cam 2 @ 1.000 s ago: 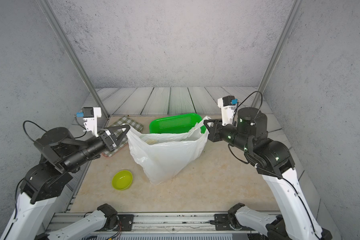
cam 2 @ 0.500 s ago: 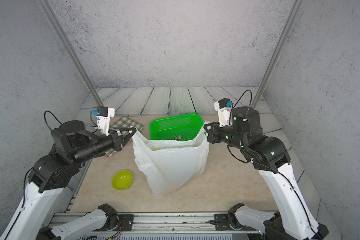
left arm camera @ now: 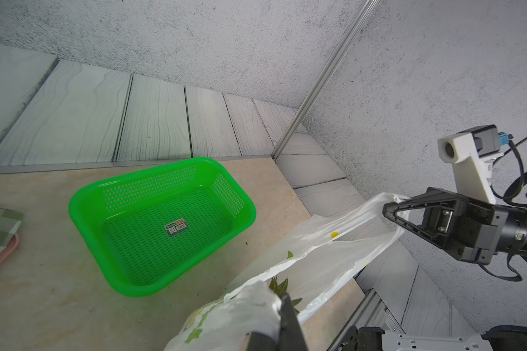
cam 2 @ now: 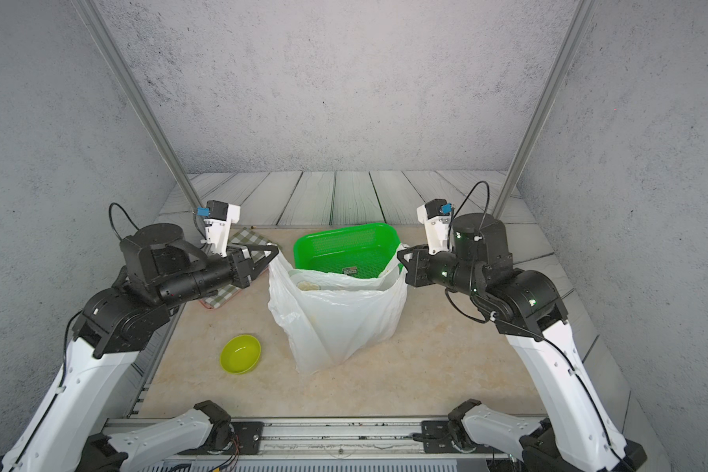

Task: Place the pineapple into a plastic bag & tie a knot
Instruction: Adjust the plastic bag at the center of the board.

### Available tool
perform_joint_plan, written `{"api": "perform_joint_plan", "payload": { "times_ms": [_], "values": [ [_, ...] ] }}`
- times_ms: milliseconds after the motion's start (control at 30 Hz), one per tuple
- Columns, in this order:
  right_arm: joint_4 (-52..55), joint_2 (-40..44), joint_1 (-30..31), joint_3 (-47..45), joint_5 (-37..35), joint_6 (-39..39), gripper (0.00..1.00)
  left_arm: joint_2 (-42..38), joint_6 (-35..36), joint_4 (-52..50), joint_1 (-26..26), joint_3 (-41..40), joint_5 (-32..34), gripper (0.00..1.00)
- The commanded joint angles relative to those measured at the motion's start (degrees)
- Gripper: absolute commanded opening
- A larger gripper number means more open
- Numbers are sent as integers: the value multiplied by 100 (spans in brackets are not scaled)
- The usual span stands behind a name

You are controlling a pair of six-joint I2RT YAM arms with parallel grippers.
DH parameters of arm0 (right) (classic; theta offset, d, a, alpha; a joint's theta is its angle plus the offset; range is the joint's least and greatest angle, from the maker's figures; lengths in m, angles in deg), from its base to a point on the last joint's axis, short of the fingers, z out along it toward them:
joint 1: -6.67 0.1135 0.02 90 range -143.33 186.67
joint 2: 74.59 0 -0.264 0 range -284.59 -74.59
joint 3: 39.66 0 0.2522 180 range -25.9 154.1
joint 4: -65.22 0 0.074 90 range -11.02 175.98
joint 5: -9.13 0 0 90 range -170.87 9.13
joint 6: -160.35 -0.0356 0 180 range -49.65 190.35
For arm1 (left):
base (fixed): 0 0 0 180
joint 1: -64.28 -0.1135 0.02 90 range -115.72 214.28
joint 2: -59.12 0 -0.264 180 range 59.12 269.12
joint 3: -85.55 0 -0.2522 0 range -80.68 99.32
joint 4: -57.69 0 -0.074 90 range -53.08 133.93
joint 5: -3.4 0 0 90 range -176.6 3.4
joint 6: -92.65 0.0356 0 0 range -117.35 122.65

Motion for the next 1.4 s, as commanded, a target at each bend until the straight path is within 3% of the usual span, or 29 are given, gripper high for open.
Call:
{"api": "perform_joint_plan", "payload": {
  "times_ms": [0, 200, 333, 600, 867, 933, 1000, 1067, 1167, 1367],
  "values": [
    [-311, 23, -35, 246, 103, 102, 0, 159, 192, 561, -109, 312, -146, 0],
    [-154, -152, -40, 648, 285, 138, 0, 577, 362, 555, -308, 534, -297, 0],
    [-177, -101, -36, 397, 300, 104, 0, 695, 464, 559, -443, 510, -399, 0],
    [-479, 182, -46, -1172, 156, -109, 1, 357, 228, 1401, -457, -687, -1586, 0],
    [-512, 57, -43, -976, 152, -64, 7, 25, 187, 1583, -461, -1068, -1927, 0],
    [-470, 26, -43, -835, 152, -33, 14, 5, 177, 1555, -457, -1077, -1918, 0],
    [-386, 15, -43, -700, 49, 5, 30, -12, 162, 1514, -457, -1075, -1876, 0],
    [-202, 10, -45, -526, -169, 52, 47, -31, 121, 1509, -457, -1073, -1882, 9],
    [119, 32, -43, -297, -519, 103, 65, -49, 97, 1489, -457, -1050, -1914, 25],
    [573, 114, -42, -71, -1214, 158, 77, -149, 249, 1027, -461, -977, -1598, 44]
  ]
}}
